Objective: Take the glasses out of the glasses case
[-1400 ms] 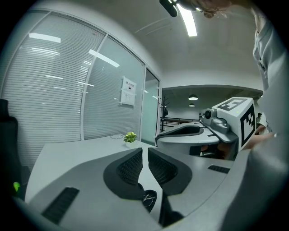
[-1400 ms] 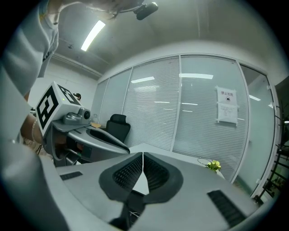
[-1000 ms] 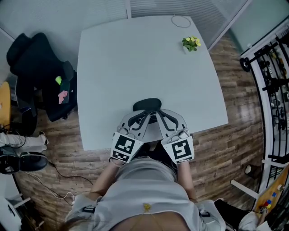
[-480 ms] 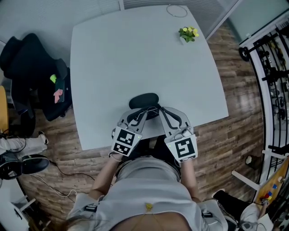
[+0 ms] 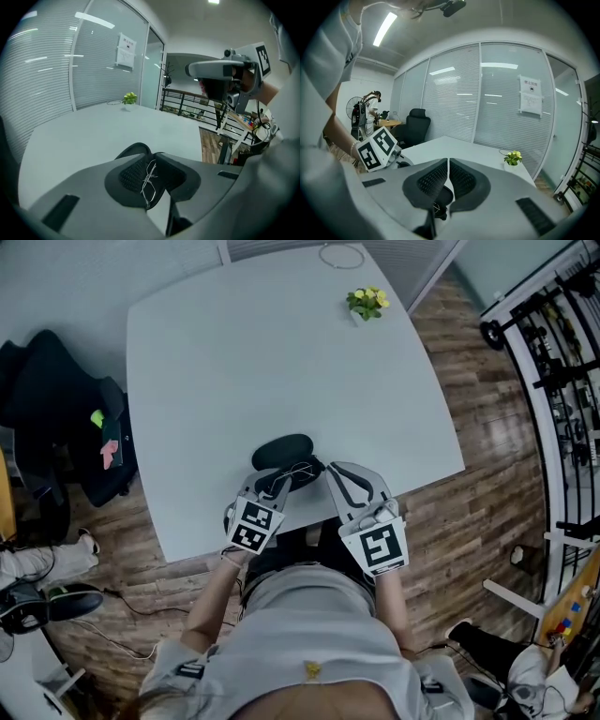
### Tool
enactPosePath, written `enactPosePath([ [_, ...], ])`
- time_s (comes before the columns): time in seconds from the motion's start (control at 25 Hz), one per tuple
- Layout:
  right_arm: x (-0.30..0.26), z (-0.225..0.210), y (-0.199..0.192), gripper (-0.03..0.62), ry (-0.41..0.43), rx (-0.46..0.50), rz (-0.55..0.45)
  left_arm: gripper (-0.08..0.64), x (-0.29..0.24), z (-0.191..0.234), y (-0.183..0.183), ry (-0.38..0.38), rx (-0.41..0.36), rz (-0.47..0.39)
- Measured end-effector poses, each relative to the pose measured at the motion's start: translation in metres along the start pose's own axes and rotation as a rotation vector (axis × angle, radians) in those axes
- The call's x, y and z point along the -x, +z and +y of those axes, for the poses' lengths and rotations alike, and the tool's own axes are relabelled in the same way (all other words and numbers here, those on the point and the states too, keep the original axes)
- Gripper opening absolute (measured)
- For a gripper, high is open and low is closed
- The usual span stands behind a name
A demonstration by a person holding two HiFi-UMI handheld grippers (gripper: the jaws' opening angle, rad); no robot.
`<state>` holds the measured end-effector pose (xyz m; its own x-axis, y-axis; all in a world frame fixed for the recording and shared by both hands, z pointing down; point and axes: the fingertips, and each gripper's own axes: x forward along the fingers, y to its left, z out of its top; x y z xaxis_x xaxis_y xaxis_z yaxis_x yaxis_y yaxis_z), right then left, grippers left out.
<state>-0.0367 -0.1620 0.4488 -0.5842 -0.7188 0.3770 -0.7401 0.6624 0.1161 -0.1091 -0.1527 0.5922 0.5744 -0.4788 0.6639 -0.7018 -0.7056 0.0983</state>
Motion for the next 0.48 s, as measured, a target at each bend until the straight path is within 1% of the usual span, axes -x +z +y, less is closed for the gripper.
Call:
enactPosePath([
  [0.16, 0.003, -0.007, -0.005, 0.02, -0.016, -0.01, 0.009, 0.071, -0.016, 0.002, -0.018, -0.013, -0.077, 0.086],
  [0.48, 0.011, -0.025, -0.017, 0.02, -0.045, -0.028, 0.032, 0.071, -0.046, -0.005, -0.045, -0.067, -0.282, 0.258],
])
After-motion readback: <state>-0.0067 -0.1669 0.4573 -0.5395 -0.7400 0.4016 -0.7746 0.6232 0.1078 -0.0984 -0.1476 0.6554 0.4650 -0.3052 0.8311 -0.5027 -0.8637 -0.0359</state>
